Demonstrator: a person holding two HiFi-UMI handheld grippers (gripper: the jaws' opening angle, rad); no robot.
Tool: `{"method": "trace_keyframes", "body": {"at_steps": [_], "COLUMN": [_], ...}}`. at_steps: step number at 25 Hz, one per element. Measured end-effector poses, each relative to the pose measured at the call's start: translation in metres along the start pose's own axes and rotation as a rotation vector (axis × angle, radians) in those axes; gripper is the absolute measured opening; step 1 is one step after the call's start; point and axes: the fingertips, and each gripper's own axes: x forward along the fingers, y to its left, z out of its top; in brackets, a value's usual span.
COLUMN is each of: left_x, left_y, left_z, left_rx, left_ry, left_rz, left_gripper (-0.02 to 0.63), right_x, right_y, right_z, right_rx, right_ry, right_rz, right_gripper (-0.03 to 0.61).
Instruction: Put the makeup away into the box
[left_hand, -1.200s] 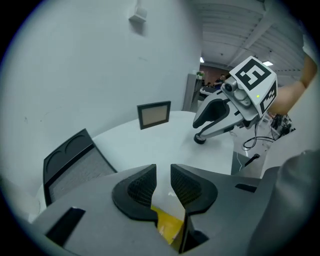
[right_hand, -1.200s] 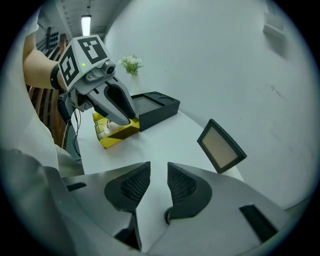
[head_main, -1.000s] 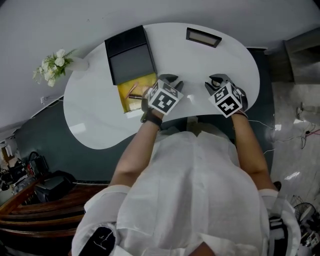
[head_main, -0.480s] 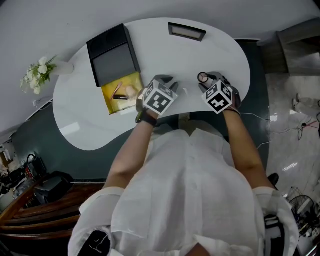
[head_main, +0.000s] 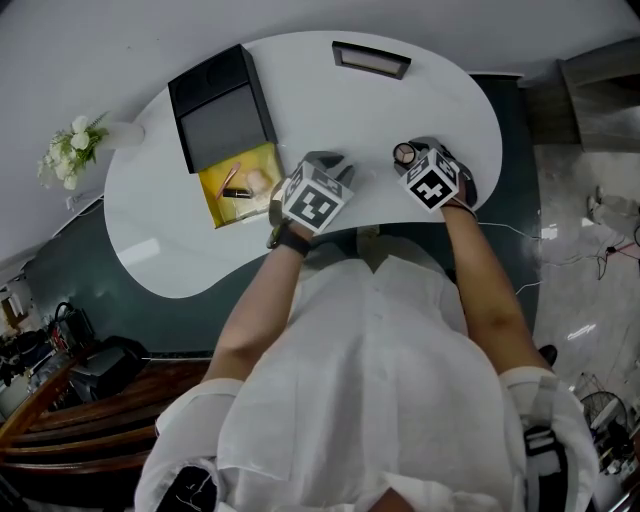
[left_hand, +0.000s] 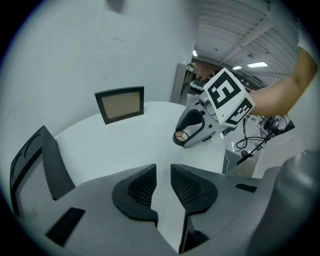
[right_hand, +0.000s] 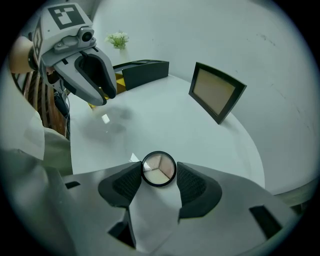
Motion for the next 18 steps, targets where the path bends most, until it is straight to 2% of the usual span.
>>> {"method": "trace_keyframes", "body": {"at_steps": [11,18], "left_x": [-0.009,-0.028], "left_y": [0.003,0.010], "left_z": [-0.002,-0.005], "left_rx": [-0.024,-0.063], "left_ry": [-0.022,-0.082], "left_rz": [0.006,0.028], "left_gripper": [0.094,0.067], "right_x": [0.001,0.002], "right_y": [-0.001,0.000], "right_z": [0.000,-0.002], "right_rx": [0.017,0.017], "right_ry": [-0.003,0.029], "right_rz": [0.011,0.005], "right_gripper": [0.207,0.206]}}
